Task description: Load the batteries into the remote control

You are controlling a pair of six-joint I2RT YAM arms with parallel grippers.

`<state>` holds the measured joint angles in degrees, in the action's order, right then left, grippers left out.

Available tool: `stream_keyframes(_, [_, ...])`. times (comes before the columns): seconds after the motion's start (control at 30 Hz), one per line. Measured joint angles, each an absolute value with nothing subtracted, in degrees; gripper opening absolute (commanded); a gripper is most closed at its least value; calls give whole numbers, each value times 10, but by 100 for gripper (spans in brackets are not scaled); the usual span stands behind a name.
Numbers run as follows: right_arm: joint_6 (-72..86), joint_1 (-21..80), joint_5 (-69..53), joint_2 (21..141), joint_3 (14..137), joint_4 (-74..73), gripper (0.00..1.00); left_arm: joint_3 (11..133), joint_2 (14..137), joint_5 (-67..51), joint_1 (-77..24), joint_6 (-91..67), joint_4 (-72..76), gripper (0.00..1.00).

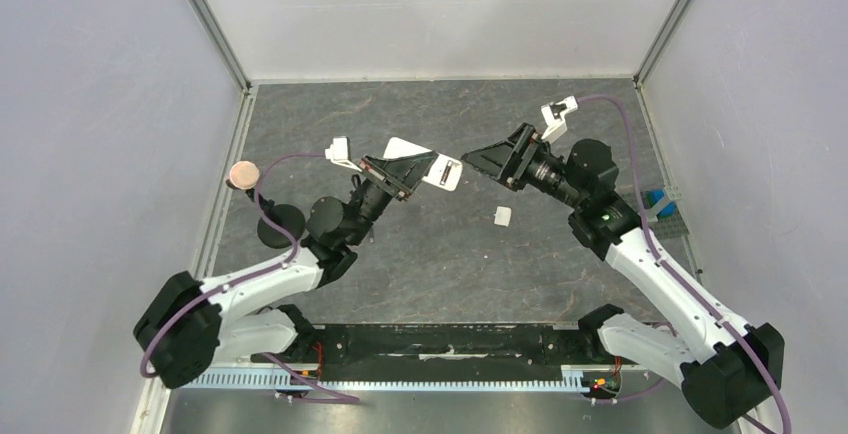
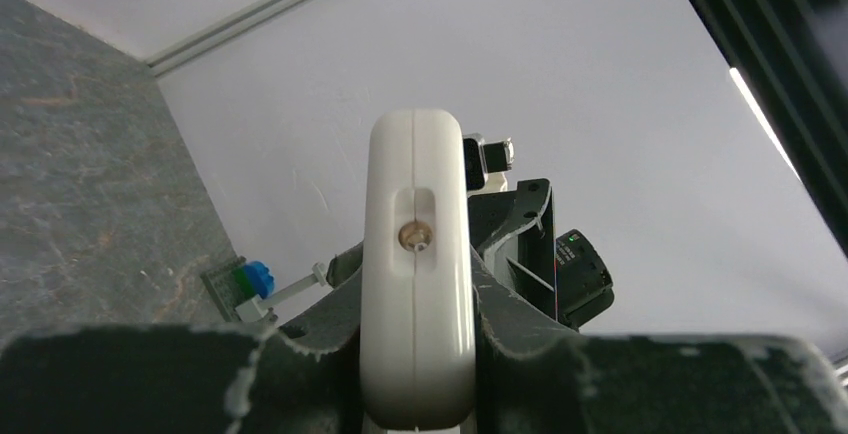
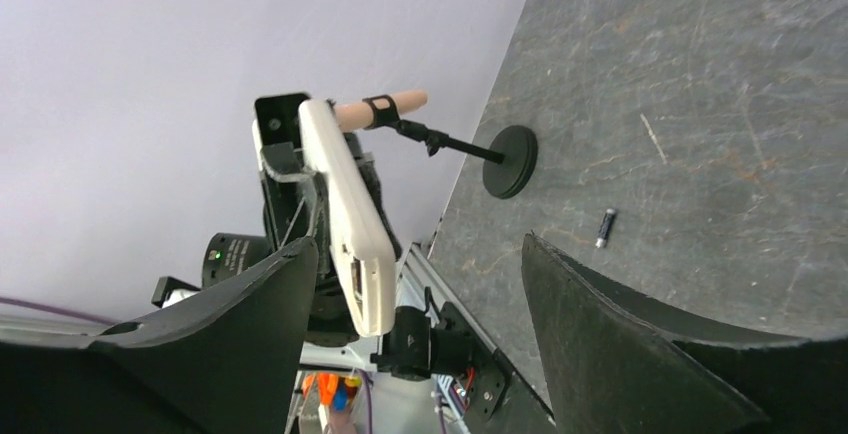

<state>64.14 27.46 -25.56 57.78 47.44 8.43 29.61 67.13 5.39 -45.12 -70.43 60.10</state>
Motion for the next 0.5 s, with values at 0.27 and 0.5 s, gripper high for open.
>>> stream_keyframes(0.27, [575,260,-213,576,484,33,71,339,524,99,-451,-563,328,2])
stream_keyframes(0.5, [487,322,-101,699,493,-21,69,479,452,137,-451,-415,86,2])
